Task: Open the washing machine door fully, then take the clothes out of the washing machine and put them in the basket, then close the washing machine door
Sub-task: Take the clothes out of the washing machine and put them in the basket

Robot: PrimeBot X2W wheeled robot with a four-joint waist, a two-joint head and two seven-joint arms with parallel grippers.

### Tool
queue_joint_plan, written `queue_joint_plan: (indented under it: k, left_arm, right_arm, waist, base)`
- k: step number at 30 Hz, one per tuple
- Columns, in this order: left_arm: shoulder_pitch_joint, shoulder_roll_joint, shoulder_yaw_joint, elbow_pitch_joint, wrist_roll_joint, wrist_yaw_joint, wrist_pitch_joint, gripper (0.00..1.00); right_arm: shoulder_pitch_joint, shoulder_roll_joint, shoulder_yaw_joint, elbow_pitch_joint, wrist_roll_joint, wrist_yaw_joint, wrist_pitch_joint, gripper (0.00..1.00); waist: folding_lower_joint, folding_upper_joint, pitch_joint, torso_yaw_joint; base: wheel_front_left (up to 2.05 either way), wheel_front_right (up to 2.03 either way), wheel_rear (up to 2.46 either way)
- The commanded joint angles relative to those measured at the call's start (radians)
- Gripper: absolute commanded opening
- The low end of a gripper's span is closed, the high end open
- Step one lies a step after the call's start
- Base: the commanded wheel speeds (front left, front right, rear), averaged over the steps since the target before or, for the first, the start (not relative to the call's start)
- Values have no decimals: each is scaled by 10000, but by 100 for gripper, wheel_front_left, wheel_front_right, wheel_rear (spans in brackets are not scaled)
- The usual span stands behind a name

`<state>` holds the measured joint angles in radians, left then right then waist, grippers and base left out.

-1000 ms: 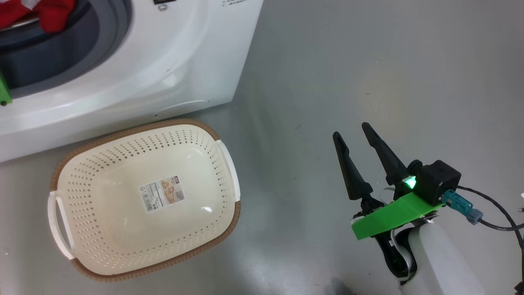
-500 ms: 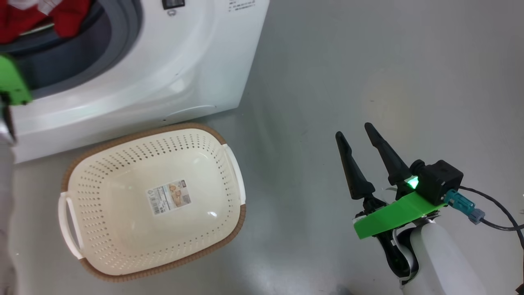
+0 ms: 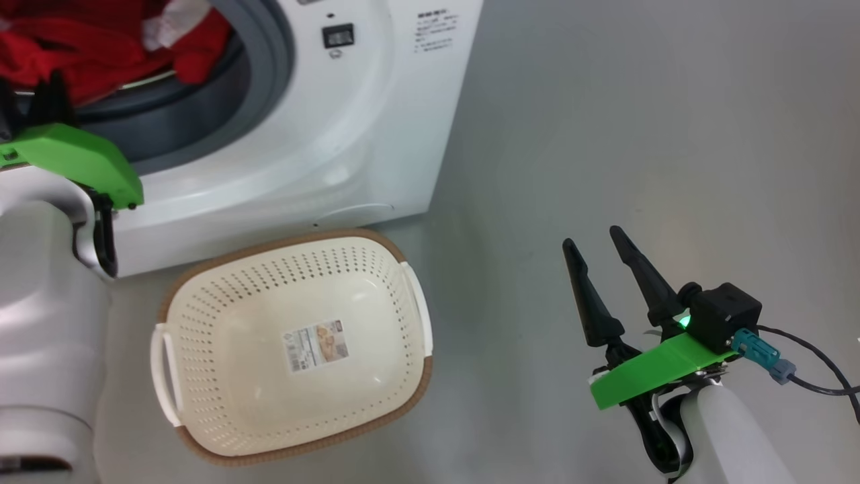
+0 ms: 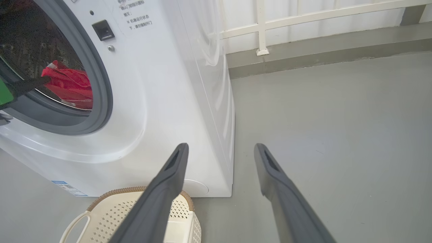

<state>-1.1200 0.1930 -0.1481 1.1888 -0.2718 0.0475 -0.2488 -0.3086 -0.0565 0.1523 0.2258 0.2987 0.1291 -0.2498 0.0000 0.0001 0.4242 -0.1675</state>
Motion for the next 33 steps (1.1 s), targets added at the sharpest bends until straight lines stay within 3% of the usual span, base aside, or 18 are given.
queue_joint_plan:
  k: [1, 20, 33]
  left_arm:
    - [432, 365, 287, -983, -74, -108, -124, 0]
    - [4558, -811, 1649, -6389, 360, -886, -129, 0]
    - [6870, -1319, 1907, -9601, 796, -1320, -129, 0]
  right_arm:
    - [246, 62, 113, -166, -146, 16, -120, 100]
    - [904, 62, -394, -75, -421, 16, -120, 100]
    - [1346, 62, -709, -134, -627, 16, -120, 100]
  waist:
    - [0, -1, -420, 351]
    - [0, -1, -1366, 972]
    - [0, -1, -1781, 1322]
  base:
    - [0, 0, 0]
    - [0, 0, 0]
    - [0, 0, 0]
